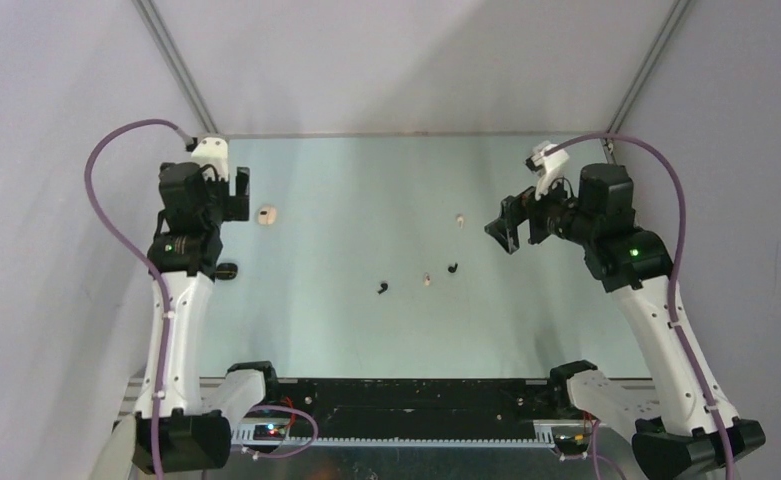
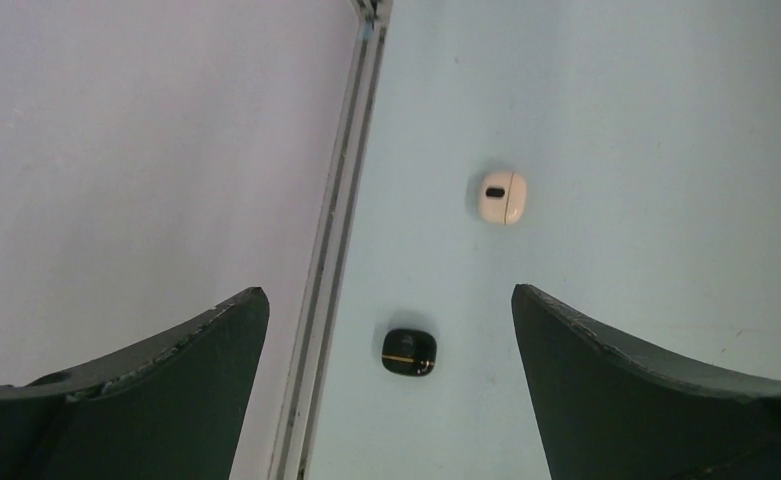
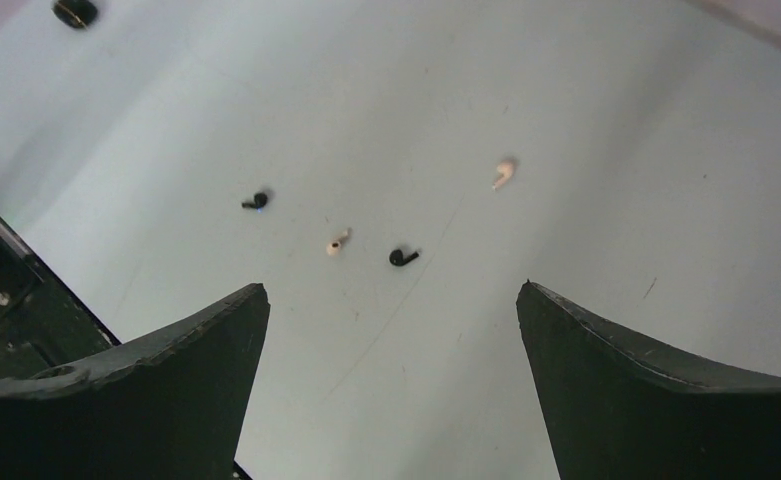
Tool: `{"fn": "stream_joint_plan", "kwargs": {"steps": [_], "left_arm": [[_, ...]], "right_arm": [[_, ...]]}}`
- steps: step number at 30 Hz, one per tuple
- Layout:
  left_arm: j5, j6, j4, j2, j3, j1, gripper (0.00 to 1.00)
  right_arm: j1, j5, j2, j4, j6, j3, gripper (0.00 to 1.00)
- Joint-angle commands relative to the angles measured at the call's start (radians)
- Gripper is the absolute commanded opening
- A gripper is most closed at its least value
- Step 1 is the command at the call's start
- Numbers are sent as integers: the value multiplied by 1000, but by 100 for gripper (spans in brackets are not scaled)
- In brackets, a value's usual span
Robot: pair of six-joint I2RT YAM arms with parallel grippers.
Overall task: Insert the wireless bluetooth earbuds into the charging case
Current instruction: Pick up the charging case from the center of the board.
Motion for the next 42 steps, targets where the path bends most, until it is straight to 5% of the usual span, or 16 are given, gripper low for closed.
{"fn": "stream_joint_plan", "kwargs": {"steps": [1,13,20,33,42], "left_arm": [[-33,6,31,37,-34,-1,99],[-9,-8,73,159,-104,-24,99],[53,-4,151,364,-100,-23,99],[155,-40,50,827,223,-1,99],[165,-84,-6,971,349,22,99]], "right_arm": [[42,68,16,49,-69,-41,100],[163,128,135,108,-85,-98,100],[142,114,125,128,-69,-116,100],[110,101,117,133,-72,-123,100],[122,125,125,140,-88,-128,100]]}}
